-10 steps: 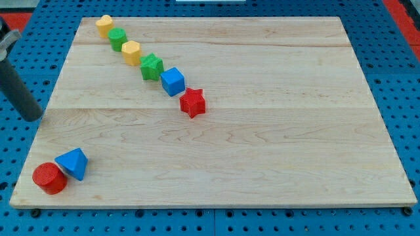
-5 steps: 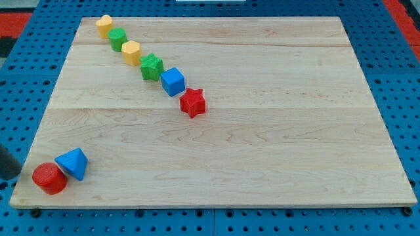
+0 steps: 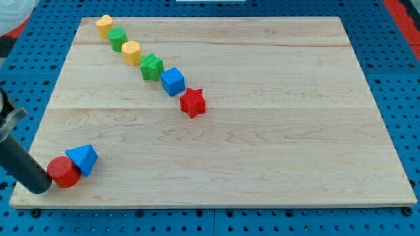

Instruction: Slide the red circle along with blue triangle towards right

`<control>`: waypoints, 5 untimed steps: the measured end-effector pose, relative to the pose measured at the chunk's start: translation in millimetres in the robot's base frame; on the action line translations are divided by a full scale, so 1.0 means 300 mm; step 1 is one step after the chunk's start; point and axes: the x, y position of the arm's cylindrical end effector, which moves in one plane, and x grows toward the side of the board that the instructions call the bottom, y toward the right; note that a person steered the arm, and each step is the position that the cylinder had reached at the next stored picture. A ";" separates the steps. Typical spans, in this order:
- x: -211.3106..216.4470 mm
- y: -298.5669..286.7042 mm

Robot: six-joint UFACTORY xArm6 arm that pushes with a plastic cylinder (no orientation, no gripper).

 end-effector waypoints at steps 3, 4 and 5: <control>-0.080 0.033; -0.142 0.059; -0.184 0.131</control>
